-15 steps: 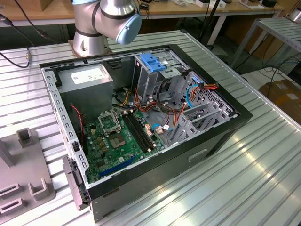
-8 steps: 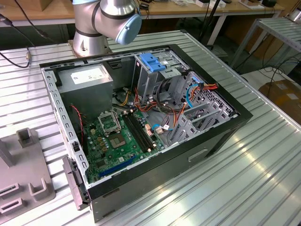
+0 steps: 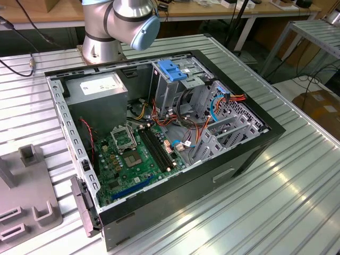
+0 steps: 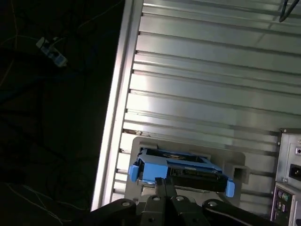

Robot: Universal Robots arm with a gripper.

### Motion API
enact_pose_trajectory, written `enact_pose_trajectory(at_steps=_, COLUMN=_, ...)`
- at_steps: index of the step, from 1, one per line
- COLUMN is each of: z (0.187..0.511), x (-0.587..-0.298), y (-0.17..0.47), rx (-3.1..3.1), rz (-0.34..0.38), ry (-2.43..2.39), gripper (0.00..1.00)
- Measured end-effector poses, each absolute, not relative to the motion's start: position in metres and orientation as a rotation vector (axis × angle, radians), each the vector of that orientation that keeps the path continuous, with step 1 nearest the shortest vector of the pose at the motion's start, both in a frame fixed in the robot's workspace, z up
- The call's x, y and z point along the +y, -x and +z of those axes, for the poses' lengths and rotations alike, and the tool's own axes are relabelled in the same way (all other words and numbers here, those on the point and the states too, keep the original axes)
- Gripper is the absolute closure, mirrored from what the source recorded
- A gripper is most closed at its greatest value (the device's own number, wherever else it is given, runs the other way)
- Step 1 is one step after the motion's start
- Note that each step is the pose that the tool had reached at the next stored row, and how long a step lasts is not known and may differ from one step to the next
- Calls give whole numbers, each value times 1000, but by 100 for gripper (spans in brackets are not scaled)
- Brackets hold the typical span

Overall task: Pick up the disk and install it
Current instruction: 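Pick up the disk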

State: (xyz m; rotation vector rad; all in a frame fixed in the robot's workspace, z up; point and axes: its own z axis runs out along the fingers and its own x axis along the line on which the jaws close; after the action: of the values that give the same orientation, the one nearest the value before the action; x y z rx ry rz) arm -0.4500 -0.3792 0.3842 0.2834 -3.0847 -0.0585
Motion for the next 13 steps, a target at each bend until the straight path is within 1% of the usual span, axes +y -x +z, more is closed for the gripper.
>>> enact_pose_trajectory(at_steps=13, z=384, x=-379, y=450, rx=-2992, rz=-46, ry=-790, gripper=90)
